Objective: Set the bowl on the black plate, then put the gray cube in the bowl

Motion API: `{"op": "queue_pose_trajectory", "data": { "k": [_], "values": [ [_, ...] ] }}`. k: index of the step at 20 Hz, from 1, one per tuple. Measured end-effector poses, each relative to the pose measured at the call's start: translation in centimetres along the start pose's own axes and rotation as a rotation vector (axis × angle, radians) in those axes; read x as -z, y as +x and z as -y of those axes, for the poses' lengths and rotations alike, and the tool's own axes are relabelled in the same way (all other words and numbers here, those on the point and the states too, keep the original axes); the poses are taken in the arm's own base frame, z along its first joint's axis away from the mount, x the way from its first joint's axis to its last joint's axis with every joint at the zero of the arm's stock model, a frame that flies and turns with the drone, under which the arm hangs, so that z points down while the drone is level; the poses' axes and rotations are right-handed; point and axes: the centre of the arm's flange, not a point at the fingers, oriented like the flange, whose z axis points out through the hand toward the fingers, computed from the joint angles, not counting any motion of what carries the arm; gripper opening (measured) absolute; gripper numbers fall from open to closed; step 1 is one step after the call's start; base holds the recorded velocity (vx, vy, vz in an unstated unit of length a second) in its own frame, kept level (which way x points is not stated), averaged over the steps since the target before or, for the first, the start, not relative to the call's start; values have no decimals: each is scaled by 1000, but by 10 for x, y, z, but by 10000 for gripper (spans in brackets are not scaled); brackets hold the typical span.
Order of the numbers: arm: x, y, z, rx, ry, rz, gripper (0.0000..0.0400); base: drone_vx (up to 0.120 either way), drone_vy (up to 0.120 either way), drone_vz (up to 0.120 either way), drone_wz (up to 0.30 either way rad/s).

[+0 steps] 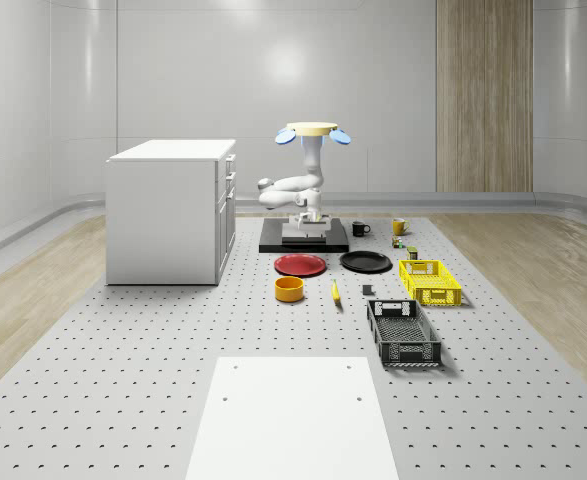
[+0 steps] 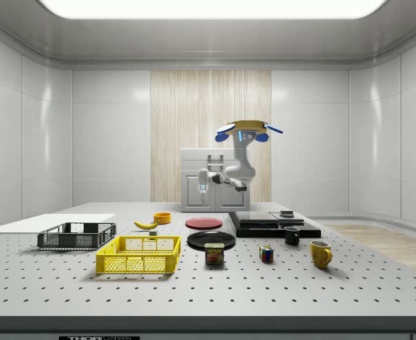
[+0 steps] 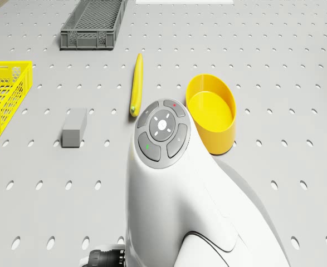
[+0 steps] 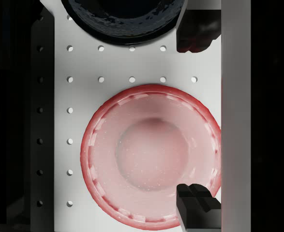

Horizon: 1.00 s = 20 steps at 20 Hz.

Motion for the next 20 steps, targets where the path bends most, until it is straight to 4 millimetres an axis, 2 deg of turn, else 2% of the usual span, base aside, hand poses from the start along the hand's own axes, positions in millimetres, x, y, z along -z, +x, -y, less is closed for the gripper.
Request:
{"op": "queue_pose_trajectory", "data": {
  "k": [13, 18, 20],
  "values": [
    [0, 0, 0, 0, 0, 0, 400, 120, 0, 0, 0],
    [0, 0, 0, 0, 0, 0, 400, 120, 0, -112, 0],
    [0, 0, 0, 0, 0, 0, 400, 120, 0, 0, 0]
  ]
}}
